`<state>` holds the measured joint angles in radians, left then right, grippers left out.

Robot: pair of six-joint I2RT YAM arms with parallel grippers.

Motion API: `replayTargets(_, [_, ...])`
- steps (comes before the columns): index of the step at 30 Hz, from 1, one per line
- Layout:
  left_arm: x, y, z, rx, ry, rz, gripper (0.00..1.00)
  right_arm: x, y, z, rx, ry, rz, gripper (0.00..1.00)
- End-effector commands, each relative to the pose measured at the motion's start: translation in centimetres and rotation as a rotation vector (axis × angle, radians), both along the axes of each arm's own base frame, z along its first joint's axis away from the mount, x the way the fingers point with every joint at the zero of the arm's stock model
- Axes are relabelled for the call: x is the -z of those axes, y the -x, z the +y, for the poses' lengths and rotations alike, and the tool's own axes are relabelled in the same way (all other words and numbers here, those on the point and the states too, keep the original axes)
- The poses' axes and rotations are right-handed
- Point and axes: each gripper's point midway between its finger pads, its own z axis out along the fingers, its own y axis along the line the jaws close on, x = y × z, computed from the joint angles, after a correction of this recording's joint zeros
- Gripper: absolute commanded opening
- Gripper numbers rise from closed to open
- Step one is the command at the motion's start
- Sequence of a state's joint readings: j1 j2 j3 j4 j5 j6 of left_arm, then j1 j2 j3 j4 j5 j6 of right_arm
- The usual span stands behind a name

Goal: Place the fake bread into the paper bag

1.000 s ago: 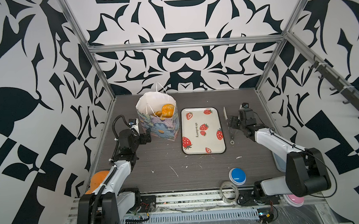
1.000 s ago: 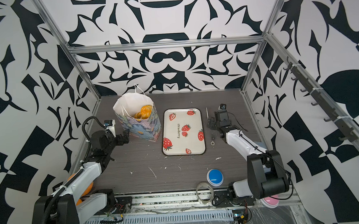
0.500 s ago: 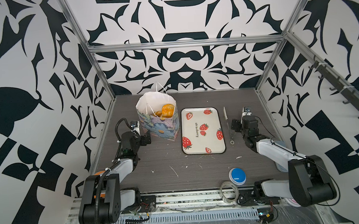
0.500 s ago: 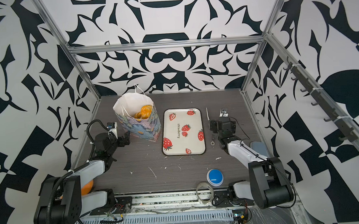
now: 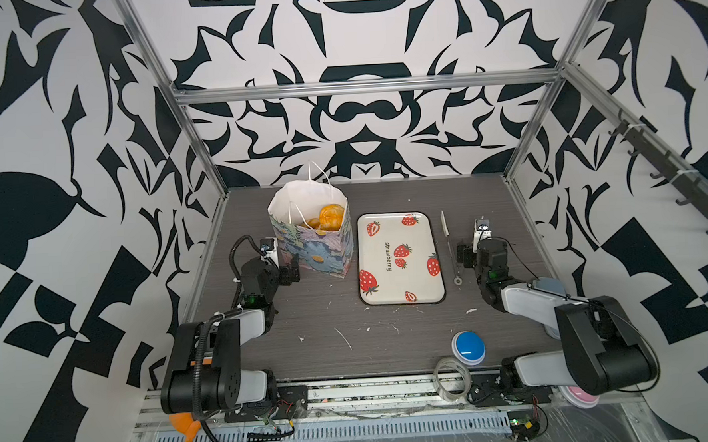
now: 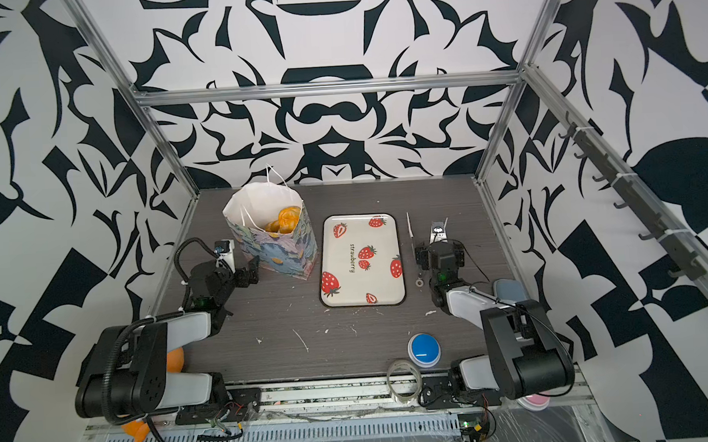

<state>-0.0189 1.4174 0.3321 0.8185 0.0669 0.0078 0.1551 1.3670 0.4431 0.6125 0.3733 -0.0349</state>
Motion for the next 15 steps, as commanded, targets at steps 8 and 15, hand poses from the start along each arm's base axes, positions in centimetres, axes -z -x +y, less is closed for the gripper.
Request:
replayTargets(8, [0.9,-1.0,-0.3,0.02,0.01,-0.036,0.99,-3.0,-0.8,-0.1,0.001,0.037,-0.112,0.93])
replayTargets(15, [1.2,-1.2,-0.5,0.035,0.009,-0.019,0.99,-3.0,0.1,-0.5,0.013,0.044,-0.111,0.93])
